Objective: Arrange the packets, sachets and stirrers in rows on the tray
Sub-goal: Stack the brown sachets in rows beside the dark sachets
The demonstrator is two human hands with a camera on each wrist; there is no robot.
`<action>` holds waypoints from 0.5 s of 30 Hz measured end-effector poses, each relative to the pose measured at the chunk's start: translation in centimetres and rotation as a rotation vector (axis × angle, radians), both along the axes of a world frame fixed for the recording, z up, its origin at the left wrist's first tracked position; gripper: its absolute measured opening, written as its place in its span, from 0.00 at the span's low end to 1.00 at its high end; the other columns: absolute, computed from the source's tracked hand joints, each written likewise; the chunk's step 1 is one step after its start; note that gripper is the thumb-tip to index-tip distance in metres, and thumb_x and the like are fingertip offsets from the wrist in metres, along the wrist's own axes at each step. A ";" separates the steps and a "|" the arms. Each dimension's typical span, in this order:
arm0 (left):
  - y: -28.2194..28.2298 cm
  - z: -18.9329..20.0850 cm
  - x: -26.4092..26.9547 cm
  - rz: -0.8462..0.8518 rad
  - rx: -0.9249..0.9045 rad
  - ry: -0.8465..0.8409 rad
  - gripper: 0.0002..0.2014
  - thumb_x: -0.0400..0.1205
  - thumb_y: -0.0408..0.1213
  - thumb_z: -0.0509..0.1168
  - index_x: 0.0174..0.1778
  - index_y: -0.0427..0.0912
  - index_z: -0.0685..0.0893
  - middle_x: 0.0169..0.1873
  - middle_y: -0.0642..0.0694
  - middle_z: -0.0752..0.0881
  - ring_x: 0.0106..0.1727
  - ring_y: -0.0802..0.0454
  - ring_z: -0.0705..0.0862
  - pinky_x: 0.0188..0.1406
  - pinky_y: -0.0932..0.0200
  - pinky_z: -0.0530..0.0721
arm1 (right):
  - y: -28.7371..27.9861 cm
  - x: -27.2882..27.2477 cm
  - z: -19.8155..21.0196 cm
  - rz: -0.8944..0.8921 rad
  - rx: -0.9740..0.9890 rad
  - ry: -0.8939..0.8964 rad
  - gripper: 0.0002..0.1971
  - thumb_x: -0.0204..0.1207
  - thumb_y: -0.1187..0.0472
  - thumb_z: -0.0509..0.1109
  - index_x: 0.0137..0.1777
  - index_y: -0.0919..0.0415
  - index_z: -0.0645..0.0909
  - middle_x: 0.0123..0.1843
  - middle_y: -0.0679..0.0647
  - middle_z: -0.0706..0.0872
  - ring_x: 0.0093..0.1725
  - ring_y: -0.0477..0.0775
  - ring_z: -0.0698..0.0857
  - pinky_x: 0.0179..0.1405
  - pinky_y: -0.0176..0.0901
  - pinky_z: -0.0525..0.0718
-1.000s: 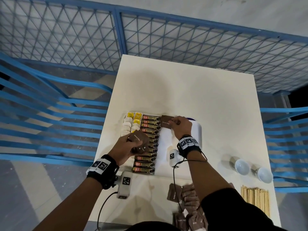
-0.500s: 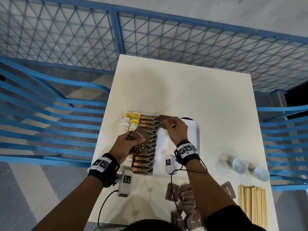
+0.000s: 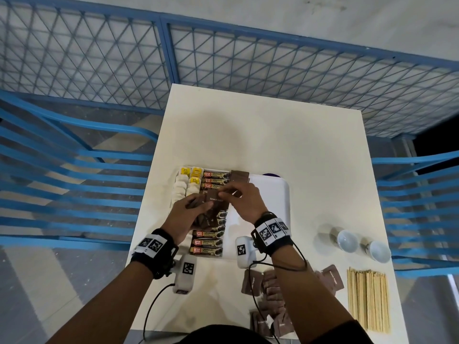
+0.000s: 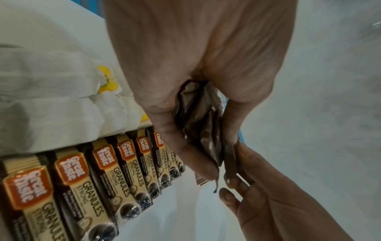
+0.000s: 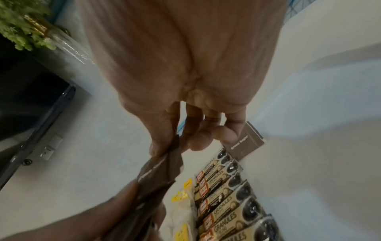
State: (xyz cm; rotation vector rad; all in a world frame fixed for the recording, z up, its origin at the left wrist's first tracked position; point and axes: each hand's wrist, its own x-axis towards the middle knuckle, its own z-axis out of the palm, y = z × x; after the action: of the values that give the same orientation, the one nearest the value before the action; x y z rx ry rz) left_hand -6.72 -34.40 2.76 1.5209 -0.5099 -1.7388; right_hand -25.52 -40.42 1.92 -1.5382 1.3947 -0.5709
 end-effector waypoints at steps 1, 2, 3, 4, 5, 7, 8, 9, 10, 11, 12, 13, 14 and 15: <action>0.1 0.0 -0.1 0.006 -0.005 -0.005 0.14 0.79 0.32 0.76 0.60 0.38 0.87 0.52 0.33 0.91 0.50 0.36 0.91 0.48 0.27 0.89 | 0.1 0.0 -0.1 -0.018 0.009 0.002 0.04 0.76 0.55 0.78 0.50 0.50 0.90 0.45 0.44 0.91 0.43 0.38 0.86 0.40 0.22 0.77; 0.2 0.0 -0.1 0.016 -0.011 -0.008 0.13 0.80 0.32 0.76 0.60 0.38 0.87 0.52 0.34 0.91 0.50 0.35 0.92 0.46 0.30 0.90 | 0.4 0.1 -0.2 -0.035 0.031 -0.004 0.06 0.76 0.53 0.78 0.51 0.50 0.90 0.45 0.43 0.91 0.45 0.38 0.87 0.41 0.22 0.78; 0.2 0.0 -0.2 0.026 -0.017 -0.006 0.13 0.80 0.31 0.75 0.60 0.38 0.87 0.53 0.34 0.91 0.51 0.36 0.92 0.44 0.33 0.91 | 0.6 0.1 -0.3 -0.044 0.063 -0.008 0.08 0.75 0.51 0.79 0.50 0.51 0.90 0.45 0.42 0.91 0.44 0.38 0.87 0.41 0.23 0.79; 0.2 -0.1 -0.2 0.036 -0.018 -0.002 0.13 0.80 0.31 0.75 0.60 0.38 0.87 0.53 0.35 0.92 0.51 0.36 0.92 0.43 0.35 0.92 | 0.8 0.1 -0.5 -0.041 0.095 -0.007 0.09 0.74 0.50 0.80 0.50 0.52 0.89 0.44 0.43 0.91 0.42 0.38 0.88 0.41 0.25 0.81; 0.1 -0.1 -0.2 0.043 -0.016 0.000 0.13 0.80 0.31 0.75 0.60 0.38 0.87 0.54 0.35 0.92 0.51 0.37 0.92 0.42 0.37 0.92 | 0.8 0.0 -0.6 -0.037 0.129 -0.013 0.09 0.73 0.52 0.80 0.49 0.53 0.89 0.43 0.44 0.91 0.39 0.39 0.88 0.40 0.28 0.83; 0.1 -0.3 -0.2 0.045 0.001 0.004 0.13 0.80 0.31 0.75 0.60 0.38 0.87 0.54 0.34 0.91 0.51 0.37 0.92 0.42 0.36 0.92 | 0.7 -0.5 -0.9 -0.073 0.173 -0.047 0.07 0.74 0.58 0.80 0.50 0.57 0.89 0.42 0.50 0.92 0.33 0.42 0.87 0.37 0.33 0.83; 0.1 -0.5 0.0 0.047 0.013 0.009 0.13 0.80 0.30 0.75 0.60 0.37 0.87 0.54 0.33 0.91 0.51 0.36 0.92 0.42 0.36 0.92 | 0.4 -0.8 -1.1 -0.121 0.166 -0.050 0.07 0.74 0.60 0.80 0.50 0.57 0.89 0.43 0.52 0.92 0.33 0.44 0.87 0.37 0.35 0.82; 0.2 -0.6 0.1 0.048 0.027 0.015 0.14 0.80 0.30 0.75 0.60 0.37 0.87 0.55 0.33 0.91 0.51 0.35 0.92 0.42 0.37 0.92 | 0.0 -1.2 -1.5 -0.180 0.148 -0.032 0.06 0.74 0.59 0.80 0.49 0.57 0.89 0.43 0.52 0.92 0.34 0.47 0.87 0.38 0.38 0.82; 0.2 -0.7 0.3 0.048 0.042 0.023 0.13 0.80 0.29 0.74 0.61 0.36 0.86 0.55 0.32 0.90 0.51 0.35 0.92 0.41 0.38 0.92 | -0.4 -1.7 -1.9 -0.232 0.126 0.011 0.06 0.74 0.58 0.80 0.47 0.55 0.88 0.43 0.51 0.91 0.37 0.49 0.87 0.40 0.40 0.82; 0.2 -0.8 0.5 0.045 0.054 0.036 0.13 0.81 0.28 0.73 0.61 0.35 0.86 0.55 0.31 0.90 0.50 0.34 0.92 0.41 0.39 0.92 | -0.9 -2.1 -2.4 -0.273 0.109 0.063 0.05 0.74 0.56 0.80 0.46 0.53 0.87 0.43 0.50 0.91 0.39 0.51 0.87 0.42 0.41 0.81; 0.1 -0.8 0.6 0.043 0.069 0.052 0.12 0.82 0.26 0.71 0.62 0.33 0.85 0.54 0.30 0.90 0.50 0.33 0.92 0.40 0.40 0.92 | -1.3 -2.5 -2.8 -0.303 0.103 0.119 0.06 0.74 0.55 0.79 0.46 0.52 0.86 0.43 0.49 0.90 0.41 0.52 0.86 0.44 0.41 0.79; 0.1 -0.9 0.7 0.041 0.085 0.067 0.12 0.83 0.24 0.69 0.62 0.32 0.85 0.53 0.30 0.89 0.48 0.32 0.91 0.39 0.41 0.92 | -1.7 -2.8 -3.1 -0.327 0.106 0.167 0.06 0.74 0.54 0.79 0.47 0.54 0.86 0.44 0.49 0.88 0.43 0.53 0.85 0.44 0.40 0.77; 0.0 -0.8 0.8 0.037 0.096 0.078 0.12 0.83 0.22 0.67 0.62 0.32 0.84 0.52 0.30 0.89 0.47 0.31 0.91 0.39 0.42 0.91 | -1.9 -3.1 -3.4 -0.344 0.109 0.207 0.07 0.75 0.54 0.79 0.49 0.56 0.87 0.44 0.49 0.88 0.44 0.53 0.84 0.45 0.39 0.75; -0.1 -0.9 0.9 0.030 0.104 0.083 0.13 0.83 0.21 0.65 0.62 0.32 0.84 0.52 0.30 0.89 0.47 0.30 0.91 0.39 0.42 0.91 | -2.3 -3.3 -3.8 -0.357 0.116 0.235 0.08 0.75 0.55 0.78 0.51 0.58 0.88 0.44 0.49 0.87 0.44 0.52 0.83 0.46 0.38 0.74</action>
State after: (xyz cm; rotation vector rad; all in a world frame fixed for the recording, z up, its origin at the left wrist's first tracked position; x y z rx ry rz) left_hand -5.85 -34.49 1.86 1.5129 -0.3575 -1.8217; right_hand -28.85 -42.71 -1.88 -1.3013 1.8705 -0.5225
